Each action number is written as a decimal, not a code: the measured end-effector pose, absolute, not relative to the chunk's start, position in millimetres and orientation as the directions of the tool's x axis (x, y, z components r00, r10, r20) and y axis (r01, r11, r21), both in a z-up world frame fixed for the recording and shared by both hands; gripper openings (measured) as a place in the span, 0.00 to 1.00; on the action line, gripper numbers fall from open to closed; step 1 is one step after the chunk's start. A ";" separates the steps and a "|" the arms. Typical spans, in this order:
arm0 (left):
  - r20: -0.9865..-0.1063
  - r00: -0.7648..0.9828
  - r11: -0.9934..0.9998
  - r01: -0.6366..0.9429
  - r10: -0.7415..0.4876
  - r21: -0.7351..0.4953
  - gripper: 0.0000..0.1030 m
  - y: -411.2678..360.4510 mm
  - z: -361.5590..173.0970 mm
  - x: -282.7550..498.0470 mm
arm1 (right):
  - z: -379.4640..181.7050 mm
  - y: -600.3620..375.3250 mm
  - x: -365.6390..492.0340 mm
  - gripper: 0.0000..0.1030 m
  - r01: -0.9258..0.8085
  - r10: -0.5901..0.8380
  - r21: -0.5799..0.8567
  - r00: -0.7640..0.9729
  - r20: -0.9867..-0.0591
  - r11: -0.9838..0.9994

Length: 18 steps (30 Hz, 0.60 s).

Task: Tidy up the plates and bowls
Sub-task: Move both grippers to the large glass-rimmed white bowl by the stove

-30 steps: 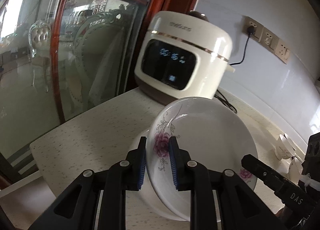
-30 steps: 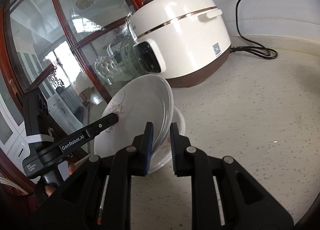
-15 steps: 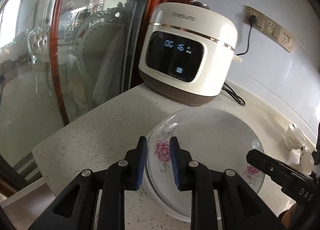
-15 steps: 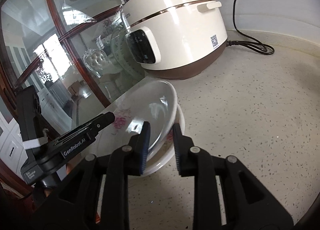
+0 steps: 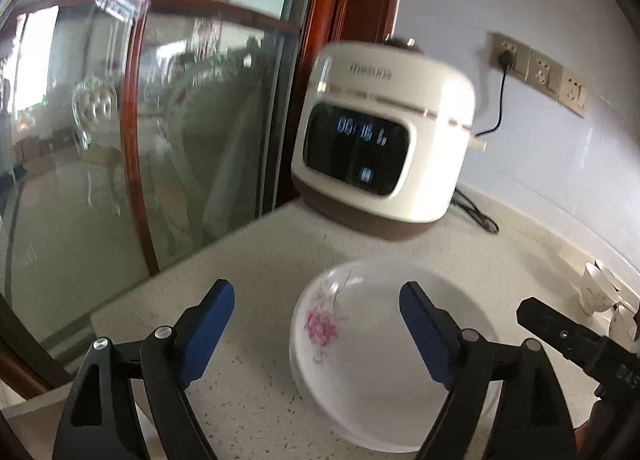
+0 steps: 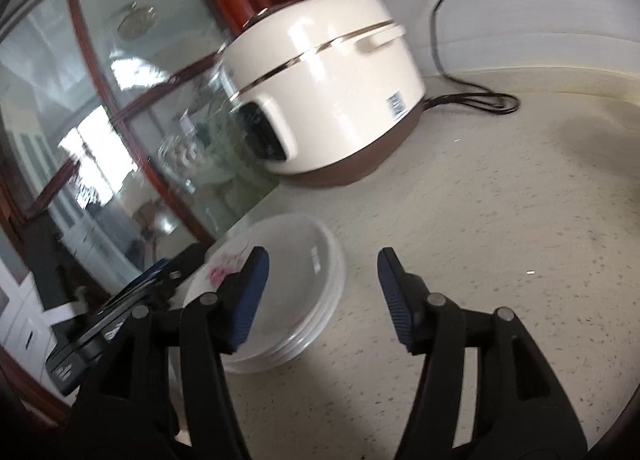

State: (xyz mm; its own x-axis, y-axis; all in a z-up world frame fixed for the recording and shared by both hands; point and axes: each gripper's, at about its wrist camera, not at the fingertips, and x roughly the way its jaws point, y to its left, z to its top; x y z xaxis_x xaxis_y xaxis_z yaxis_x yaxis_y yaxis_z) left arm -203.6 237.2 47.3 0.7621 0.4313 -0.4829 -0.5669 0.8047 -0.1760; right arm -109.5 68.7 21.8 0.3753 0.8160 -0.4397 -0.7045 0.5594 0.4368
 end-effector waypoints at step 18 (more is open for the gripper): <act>-0.549 0.819 0.970 -0.235 0.165 -0.061 0.85 115.5 69.4 -149.6 | 24.4 -79.7 -81.6 0.69 -0.354 0.662 0.616 0.641 -0.388 0.704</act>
